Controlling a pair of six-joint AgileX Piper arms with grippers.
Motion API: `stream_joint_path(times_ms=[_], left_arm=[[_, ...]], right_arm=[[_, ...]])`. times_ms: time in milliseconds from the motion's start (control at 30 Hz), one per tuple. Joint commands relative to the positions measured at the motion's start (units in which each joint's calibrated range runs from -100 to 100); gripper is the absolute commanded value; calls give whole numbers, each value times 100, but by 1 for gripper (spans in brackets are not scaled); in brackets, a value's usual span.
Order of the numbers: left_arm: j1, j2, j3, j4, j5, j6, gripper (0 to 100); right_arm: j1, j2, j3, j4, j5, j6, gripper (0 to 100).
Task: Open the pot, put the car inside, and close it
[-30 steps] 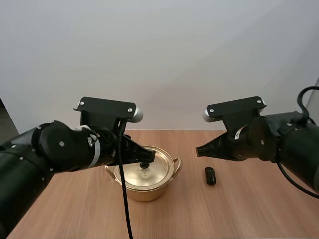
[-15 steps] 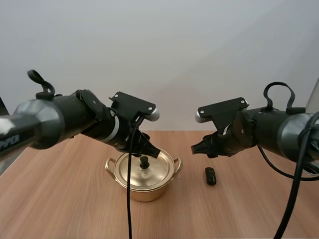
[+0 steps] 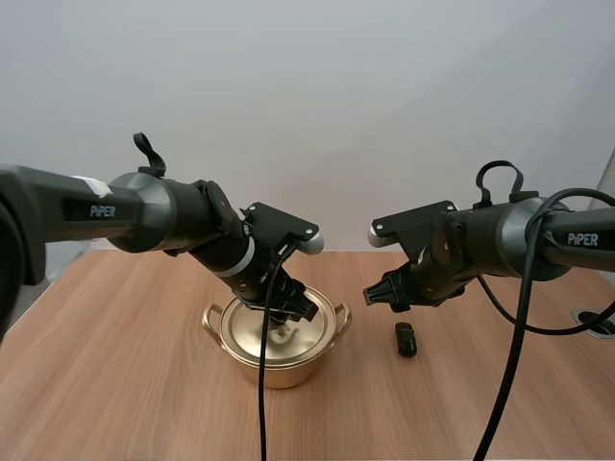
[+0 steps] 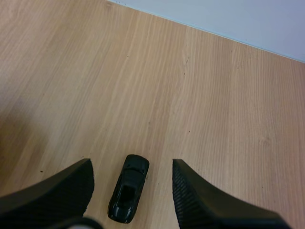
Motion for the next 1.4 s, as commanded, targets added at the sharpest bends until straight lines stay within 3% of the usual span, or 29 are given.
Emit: stream_joint_path(times_ms=[0,100,267,333,667,1100,1233,1367], left_arm=[[-3,61,0,20,53,-22,72],[-3,66,-13,20,37,-22,62],[-3,66,-13,69,37,-22,14],[-3,66,-13,111,37,-22,0],[-3,-107,-210,262,56,-113,0],[-3,-333,-241,262,58,-113,0],[-3,-374,-305,358,53,-155,0],[-3,-694,-710,520,109,-474,0]], right_arm=[[-2,1,2,-2,-2,-2,82],[-2,1,2,-2,-2,-2,82],[-2,54,2,9,11,-2,80],[-2,232,2,9,32,-2,80],[-2,1251,2,1,18,-2,80],[-2,1763,2,-11,53,-2,79],[-2,1763,2,-22,53,-2,66],[-2,1763,2,3,53,-2,38]])
